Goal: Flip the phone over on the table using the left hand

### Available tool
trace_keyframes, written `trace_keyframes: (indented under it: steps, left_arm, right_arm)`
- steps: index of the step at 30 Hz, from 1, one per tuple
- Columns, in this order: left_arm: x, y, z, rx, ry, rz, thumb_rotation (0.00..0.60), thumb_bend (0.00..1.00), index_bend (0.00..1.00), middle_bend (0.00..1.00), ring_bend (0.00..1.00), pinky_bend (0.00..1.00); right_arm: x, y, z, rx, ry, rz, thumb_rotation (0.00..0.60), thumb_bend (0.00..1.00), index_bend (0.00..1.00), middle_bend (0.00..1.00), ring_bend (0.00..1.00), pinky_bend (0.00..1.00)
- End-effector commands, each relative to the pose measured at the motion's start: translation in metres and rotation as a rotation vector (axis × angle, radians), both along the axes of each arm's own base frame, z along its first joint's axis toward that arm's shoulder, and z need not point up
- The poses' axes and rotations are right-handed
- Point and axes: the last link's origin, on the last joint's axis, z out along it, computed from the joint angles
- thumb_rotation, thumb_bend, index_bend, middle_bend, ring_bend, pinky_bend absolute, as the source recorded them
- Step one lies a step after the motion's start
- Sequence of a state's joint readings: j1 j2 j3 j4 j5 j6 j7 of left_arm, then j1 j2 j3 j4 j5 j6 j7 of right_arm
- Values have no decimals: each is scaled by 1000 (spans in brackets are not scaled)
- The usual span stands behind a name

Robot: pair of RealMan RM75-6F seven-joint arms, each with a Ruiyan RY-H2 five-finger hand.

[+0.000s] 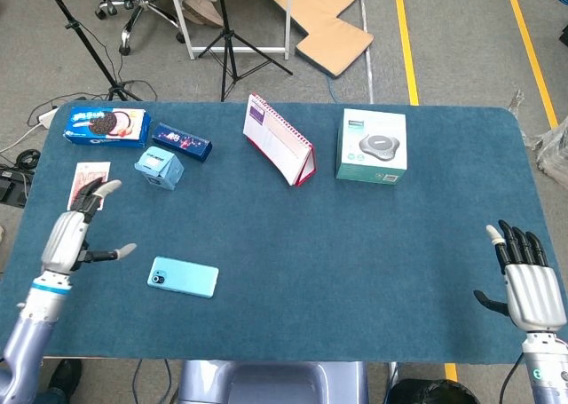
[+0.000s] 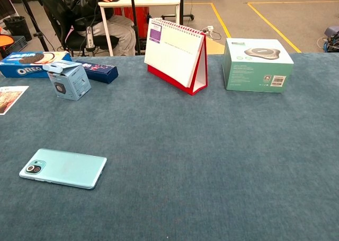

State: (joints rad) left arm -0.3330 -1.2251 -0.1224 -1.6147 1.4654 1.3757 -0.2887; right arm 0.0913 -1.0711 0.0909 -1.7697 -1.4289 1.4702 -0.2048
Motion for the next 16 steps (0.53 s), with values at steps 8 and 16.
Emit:
trace_keyframes:
  steps: [8, 16]
  left_arm:
    - [-10, -80, 36, 129, 487, 235, 600, 0, 0, 0, 0, 0]
    - [-23, -83, 29, 95, 480, 240, 600, 0, 0, 0, 0, 0]
  right_arm:
    - [4, 2, 2, -1, -9, 21, 600, 0, 19, 0, 0, 0]
    - [2, 2, 4, -14, -5, 16, 600, 0, 19, 0, 0, 0]
